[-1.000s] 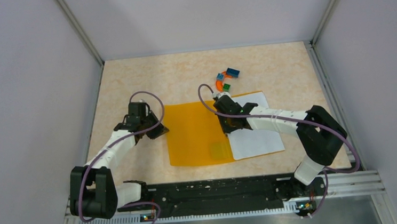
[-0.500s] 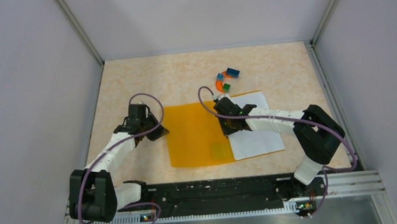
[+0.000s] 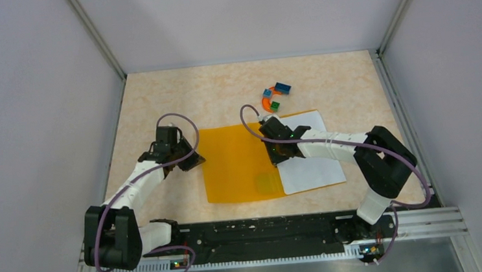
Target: Put the files into the folder
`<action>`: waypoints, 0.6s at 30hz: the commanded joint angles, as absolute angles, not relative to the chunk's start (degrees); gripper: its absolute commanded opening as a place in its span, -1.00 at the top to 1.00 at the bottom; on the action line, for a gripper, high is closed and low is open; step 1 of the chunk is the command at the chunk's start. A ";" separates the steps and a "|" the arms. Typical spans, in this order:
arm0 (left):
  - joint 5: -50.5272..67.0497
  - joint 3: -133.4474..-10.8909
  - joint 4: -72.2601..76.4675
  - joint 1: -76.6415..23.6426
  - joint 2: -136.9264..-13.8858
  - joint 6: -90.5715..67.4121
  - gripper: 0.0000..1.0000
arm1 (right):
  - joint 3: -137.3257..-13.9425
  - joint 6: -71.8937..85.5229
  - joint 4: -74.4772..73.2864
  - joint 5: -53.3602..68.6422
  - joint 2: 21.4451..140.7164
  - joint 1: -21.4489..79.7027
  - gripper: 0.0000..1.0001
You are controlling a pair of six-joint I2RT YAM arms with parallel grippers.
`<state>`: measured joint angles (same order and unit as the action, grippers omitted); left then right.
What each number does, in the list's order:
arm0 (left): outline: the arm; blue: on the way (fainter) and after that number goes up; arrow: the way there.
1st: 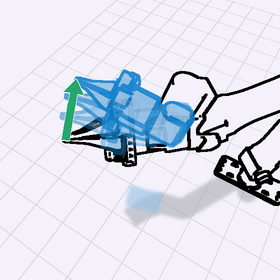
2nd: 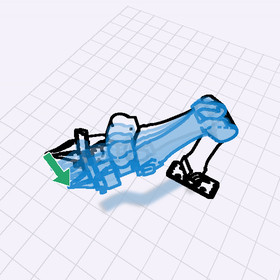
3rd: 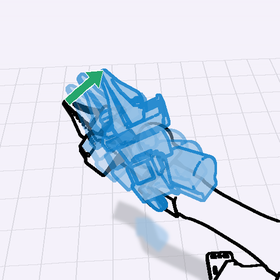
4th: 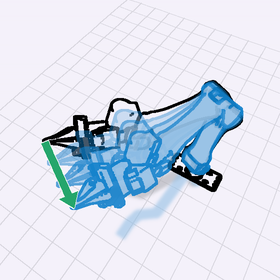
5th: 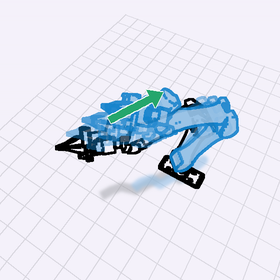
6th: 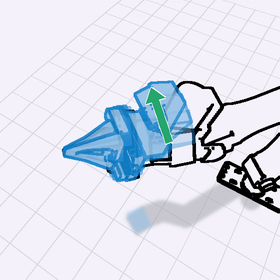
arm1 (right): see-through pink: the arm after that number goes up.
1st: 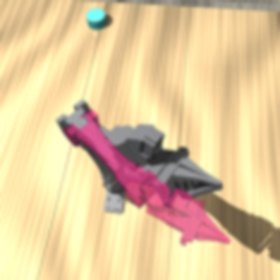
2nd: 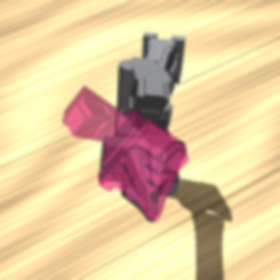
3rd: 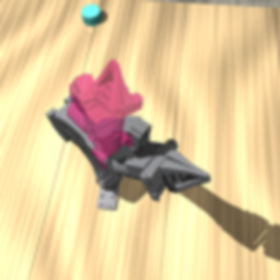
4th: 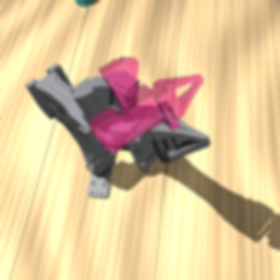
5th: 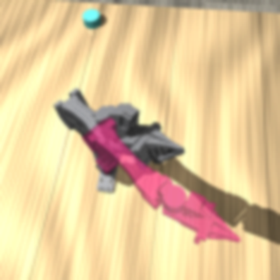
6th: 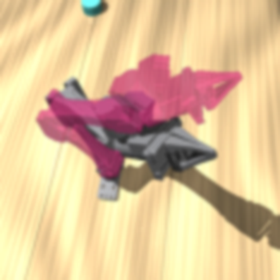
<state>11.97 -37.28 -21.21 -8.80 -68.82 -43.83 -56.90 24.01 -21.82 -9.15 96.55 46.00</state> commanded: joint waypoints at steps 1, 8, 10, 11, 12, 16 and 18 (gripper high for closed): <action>8.06 -37.73 -20.85 -8.35 -69.00 -43.29 1.00 | -53.32 22.75 -28.03 -7.70 103.79 45.14 1.00; 8.45 -37.93 -20.83 -8.35 -68.99 -42.98 1.00 | -54.80 22.32 -27.99 -6.55 106.26 44.91 1.00; 8.58 -38.12 -20.76 -8.35 -68.91 -42.92 1.00 | -55.29 22.16 -27.93 -6.24 107.03 44.91 1.00; 8.76 -38.16 -20.70 -8.35 -68.94 -42.97 1.00 | -55.57 22.24 -27.83 -5.98 107.19 44.91 1.00; 9.09 -38.18 -20.56 -8.35 -68.95 -42.83 1.00 | -55.77 22.25 -27.65 -5.65 107.30 44.91 1.00; 10.46 -38.10 -19.96 -8.44 -69.12 -42.57 1.00 | -55.70 22.41 -25.44 -2.39 106.48 44.92 1.00; 10.98 -38.07 -19.91 -8.44 -69.10 -42.59 1.00 | -55.62 22.75 -24.23 -1.59 106.64 45.02 1.00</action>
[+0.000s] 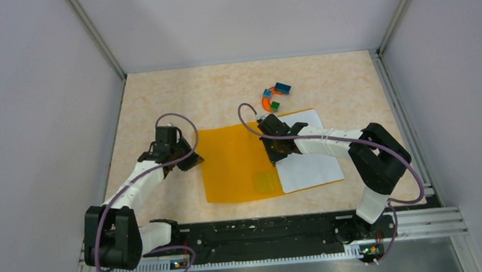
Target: Put the files into the folder
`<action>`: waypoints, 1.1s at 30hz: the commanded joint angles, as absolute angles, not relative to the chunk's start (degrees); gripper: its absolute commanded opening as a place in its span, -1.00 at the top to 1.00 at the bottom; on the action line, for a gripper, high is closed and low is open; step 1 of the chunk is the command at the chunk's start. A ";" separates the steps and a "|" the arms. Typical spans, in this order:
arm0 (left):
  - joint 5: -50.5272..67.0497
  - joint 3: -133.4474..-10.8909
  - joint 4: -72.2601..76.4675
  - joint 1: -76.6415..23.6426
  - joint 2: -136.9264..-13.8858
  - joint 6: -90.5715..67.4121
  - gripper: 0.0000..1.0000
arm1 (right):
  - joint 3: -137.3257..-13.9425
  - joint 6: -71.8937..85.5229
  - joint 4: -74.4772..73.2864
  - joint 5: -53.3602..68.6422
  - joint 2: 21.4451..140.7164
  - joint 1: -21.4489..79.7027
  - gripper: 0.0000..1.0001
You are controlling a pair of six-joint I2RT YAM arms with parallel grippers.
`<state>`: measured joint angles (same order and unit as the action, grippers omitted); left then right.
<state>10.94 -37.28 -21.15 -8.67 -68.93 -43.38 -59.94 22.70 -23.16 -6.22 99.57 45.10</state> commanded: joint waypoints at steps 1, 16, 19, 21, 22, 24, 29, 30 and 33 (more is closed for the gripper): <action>11.39 -37.90 -19.85 -8.44 -68.96 -42.67 1.00 | -55.70 22.84 -23.98 -1.32 107.00 44.97 1.00; 13.08 -38.30 -19.03 -9.70 -69.00 -43.23 1.00 | -59.37 27.33 -28.48 -13.59 111.49 49.23 1.00; 13.22 -38.32 -18.99 -9.99 -68.90 -43.34 1.00 | -59.93 27.46 -27.14 -9.75 112.62 49.38 1.00; 13.42 -38.32 -19.00 -10.17 -69.06 -43.38 1.00 | -60.09 27.86 -25.53 -6.16 113.05 49.24 1.00; 13.39 -38.40 -18.99 -10.30 -69.03 -43.34 1.00 | -60.09 28.08 -24.77 -4.84 113.05 49.24 1.00; 13.38 -38.41 -19.22 -10.28 -68.75 -43.29 1.00 | -59.88 28.76 -23.87 -3.82 112.69 49.25 1.00; 11.73 -38.81 -20.86 -10.28 -67.15 -42.86 1.00 | -60.10 29.09 -24.88 -7.79 109.29 49.06 1.00; 11.43 -38.96 -21.32 -10.28 -66.75 -42.83 1.00 | -60.44 28.77 -25.38 -8.69 108.73 49.09 1.00; 10.94 -39.24 -21.71 -10.28 -65.99 -43.22 1.00 | -60.53 27.85 -24.96 -9.26 107.11 49.11 1.00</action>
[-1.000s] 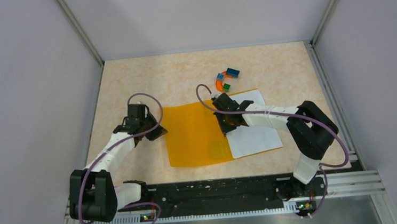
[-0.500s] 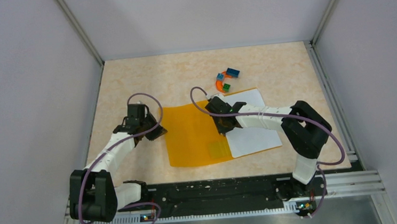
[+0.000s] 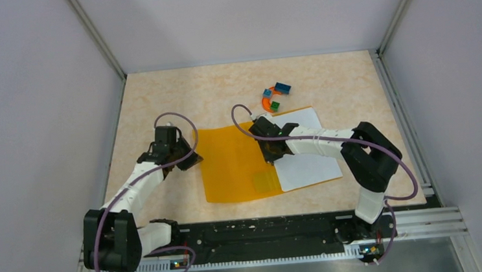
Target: Put the files into the folder
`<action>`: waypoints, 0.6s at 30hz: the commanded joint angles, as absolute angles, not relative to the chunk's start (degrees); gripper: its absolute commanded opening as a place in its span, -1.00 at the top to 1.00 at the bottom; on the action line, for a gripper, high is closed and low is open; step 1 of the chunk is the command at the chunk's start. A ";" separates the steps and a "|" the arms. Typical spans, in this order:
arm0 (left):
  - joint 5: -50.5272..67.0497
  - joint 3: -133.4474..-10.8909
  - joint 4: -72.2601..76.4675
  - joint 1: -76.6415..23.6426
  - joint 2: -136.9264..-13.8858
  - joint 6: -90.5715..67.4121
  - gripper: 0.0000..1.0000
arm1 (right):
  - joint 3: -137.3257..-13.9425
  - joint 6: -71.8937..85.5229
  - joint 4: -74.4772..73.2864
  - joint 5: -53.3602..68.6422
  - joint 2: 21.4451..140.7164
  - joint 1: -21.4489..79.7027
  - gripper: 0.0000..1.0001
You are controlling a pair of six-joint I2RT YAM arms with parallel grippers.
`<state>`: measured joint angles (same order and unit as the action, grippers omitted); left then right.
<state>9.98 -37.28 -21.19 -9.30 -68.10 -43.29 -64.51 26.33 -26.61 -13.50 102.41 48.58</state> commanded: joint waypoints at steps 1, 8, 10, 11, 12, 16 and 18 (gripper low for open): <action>11.09 -39.30 -21.71 -10.28 -65.81 -43.40 1.00 | -60.29 27.64 -24.32 -8.80 106.38 49.06 1.00; 11.16 -39.11 -21.85 -10.28 -65.39 -43.43 1.00 | -60.74 26.56 -22.75 -7.76 103.99 49.05 1.00; 11.07 -39.05 -21.84 -10.28 -65.31 -43.46 1.00 | -60.90 26.37 -22.82 -7.61 103.99 49.04 1.00; 11.07 -39.07 -21.81 -10.28 -65.30 -43.45 1.00 | -60.97 26.35 -22.77 -7.58 104.04 49.04 1.00; 11.07 -39.03 -21.79 -10.28 -65.30 -43.42 1.00 | -61.00 26.29 -22.78 -7.56 103.99 49.04 1.00; 11.00 -39.15 -21.81 -10.28 -65.41 -43.27 1.00 | -61.20 26.15 -22.59 -7.36 103.55 49.05 1.00; 10.98 -39.31 -21.86 -10.22 -65.63 -43.18 1.00 | -61.42 26.03 -22.62 -7.48 103.31 49.11 1.00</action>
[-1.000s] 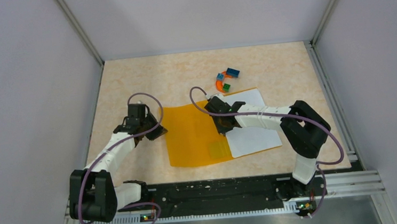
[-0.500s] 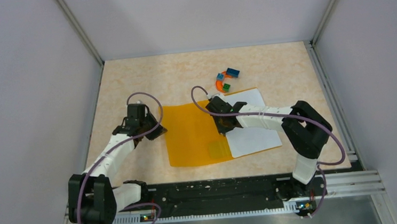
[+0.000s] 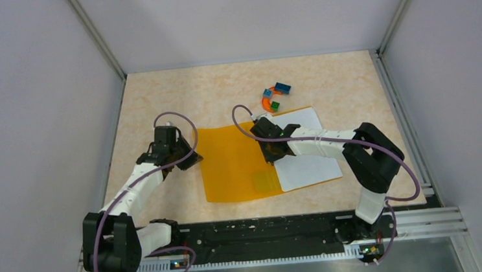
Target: Put the files into the folder
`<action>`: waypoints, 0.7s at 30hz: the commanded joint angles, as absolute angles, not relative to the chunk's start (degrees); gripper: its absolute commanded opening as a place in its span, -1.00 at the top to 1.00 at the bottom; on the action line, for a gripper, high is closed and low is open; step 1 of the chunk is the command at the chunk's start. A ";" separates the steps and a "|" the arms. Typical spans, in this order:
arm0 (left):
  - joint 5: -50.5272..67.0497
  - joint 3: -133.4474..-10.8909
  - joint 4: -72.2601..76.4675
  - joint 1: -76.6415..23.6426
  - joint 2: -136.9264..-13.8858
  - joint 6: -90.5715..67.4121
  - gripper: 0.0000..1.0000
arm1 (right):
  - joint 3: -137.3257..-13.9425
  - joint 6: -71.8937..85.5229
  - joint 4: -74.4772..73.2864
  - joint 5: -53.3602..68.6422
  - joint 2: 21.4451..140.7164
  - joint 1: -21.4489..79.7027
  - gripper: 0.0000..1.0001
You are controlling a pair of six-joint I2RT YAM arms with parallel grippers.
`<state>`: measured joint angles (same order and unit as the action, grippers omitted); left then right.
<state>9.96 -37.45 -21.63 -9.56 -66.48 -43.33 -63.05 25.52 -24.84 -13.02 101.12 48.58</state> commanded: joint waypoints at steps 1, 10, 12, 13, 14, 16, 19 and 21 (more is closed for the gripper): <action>10.87 -39.30 -21.84 -10.27 -65.69 -43.16 1.00 | -61.63 25.95 -22.73 -7.58 103.20 49.05 1.00; 8.94 -39.62 -22.73 -10.28 -65.48 -43.23 1.00 | -65.06 24.77 -26.75 -9.92 101.58 49.11 1.00; 8.62 -39.59 -22.98 -10.28 -65.46 -43.10 1.00 | -66.36 24.38 -28.29 -10.57 101.45 49.06 1.00; 8.57 -39.65 -22.97 -10.28 -65.48 -43.01 1.00 | -67.12 24.17 -29.07 -10.81 101.52 49.09 0.99; 8.72 -39.66 -23.07 -10.28 -65.38 -42.93 1.00 | -67.91 23.98 -29.75 -11.14 101.58 49.06 0.97; 8.64 -39.70 -23.12 -10.28 -65.38 -42.73 1.00 | -69.24 23.62 -31.19 -11.72 101.98 49.02 0.94; 8.64 -39.67 -23.31 -10.28 -65.47 -42.56 1.00 | -71.00 23.04 -33.13 -12.54 102.74 48.98 0.91; 8.48 -39.66 -23.38 -10.28 -65.39 -42.56 1.00 | -71.90 22.67 -34.23 -12.91 103.20 48.97 0.90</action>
